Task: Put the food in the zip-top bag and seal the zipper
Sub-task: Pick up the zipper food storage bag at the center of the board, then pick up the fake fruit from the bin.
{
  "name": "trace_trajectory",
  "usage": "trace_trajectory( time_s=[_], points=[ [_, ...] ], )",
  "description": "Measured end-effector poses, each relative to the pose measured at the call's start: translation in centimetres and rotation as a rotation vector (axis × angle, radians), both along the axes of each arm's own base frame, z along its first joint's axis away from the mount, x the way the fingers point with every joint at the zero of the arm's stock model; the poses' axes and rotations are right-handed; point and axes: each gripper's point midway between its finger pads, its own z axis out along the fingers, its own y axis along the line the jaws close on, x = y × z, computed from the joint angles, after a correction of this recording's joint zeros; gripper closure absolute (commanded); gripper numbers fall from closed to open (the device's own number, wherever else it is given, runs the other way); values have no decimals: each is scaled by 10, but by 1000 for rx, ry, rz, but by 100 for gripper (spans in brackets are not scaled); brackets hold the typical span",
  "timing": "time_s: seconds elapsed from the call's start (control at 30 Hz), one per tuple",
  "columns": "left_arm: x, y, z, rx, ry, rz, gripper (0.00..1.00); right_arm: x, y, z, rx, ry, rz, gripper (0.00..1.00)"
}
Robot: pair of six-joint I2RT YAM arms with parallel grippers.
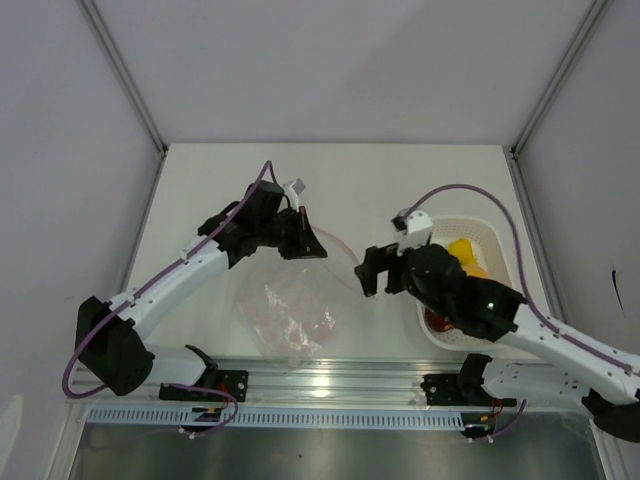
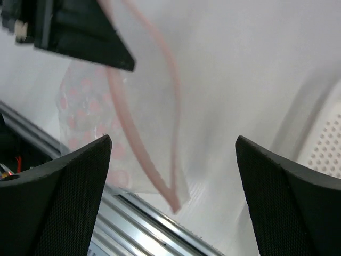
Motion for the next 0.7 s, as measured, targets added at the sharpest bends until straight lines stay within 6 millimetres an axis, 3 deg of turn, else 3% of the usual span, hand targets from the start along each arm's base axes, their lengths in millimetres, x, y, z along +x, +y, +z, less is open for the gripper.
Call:
trace_trajectory(
  time_s=[0.13,0.2,0.27,0.33,0.4,0.53,0.7],
  points=[
    [5,2,10,42,-102,-55,100,26,-66,32,137,9,-272,1],
    [4,1,10,63,-122,-83,99,48,-110,34,165,22,-461,1],
    [2,-1,6,79,-127,-108,99,63,-145,26,170,64,-603,1],
    [-1,-2,0,95,-115,-128,99,77,-182,3,155,155,-747,0],
    [-5,-4,-3,99,-110,-143,100,85,-206,-20,154,259,-833,1],
    [-12,-9,-5,86,-106,-170,99,79,-217,-65,126,453,-882,1],
    [-18,-8,-17,95,-81,-182,100,56,-212,-93,152,568,-909,1]
  ],
)
